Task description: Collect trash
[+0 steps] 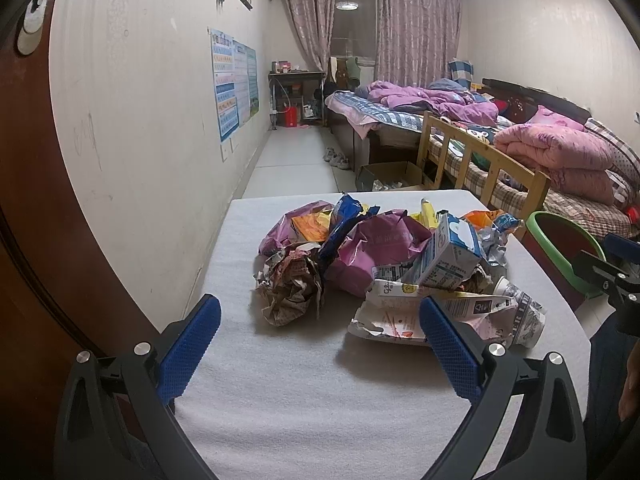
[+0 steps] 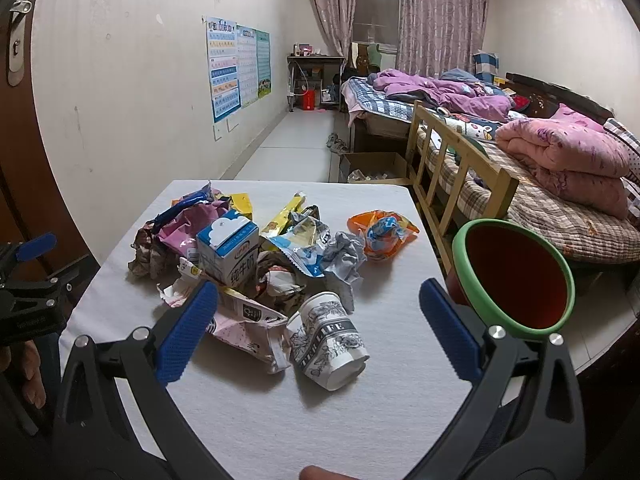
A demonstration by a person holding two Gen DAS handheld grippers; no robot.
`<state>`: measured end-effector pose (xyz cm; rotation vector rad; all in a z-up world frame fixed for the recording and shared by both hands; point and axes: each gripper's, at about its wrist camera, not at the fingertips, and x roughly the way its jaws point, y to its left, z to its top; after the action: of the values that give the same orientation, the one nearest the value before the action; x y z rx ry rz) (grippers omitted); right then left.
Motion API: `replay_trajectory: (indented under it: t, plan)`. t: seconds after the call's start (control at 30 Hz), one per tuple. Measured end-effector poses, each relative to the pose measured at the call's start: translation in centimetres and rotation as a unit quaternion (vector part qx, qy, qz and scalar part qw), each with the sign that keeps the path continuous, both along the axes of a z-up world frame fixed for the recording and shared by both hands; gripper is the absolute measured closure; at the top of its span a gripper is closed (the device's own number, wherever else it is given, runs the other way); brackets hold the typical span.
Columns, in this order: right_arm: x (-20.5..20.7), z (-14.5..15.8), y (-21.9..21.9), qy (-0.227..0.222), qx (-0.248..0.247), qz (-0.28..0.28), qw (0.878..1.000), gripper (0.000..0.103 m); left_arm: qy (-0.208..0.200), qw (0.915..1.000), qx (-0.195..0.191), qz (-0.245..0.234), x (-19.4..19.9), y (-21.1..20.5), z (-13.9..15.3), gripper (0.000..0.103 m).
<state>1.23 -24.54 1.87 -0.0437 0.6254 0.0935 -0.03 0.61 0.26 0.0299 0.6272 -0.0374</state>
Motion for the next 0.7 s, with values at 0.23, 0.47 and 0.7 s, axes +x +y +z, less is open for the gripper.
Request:
replay_trajectory:
  t: [0.23,0.47,0.7]
  plan:
    - [0.04,-0.05,0.04,0.002,0.001,0.0,1.0,0.003,0.0,1.0,0.0,0.0,0.0,0.01,-0.01,0.008]
    - [0.16,-0.21,0.18,0.005,0.0,0.001,1.0,0.003,0.002,1.0,0.0,0.001,0.05,0.01,-0.04,0.008]
    - [0.15,-0.27,0.12,0.009,0.002,0.003,1.0,0.003,0.004,1.0,-0.001,0.001,0.08,-0.02,-0.15,0.008]
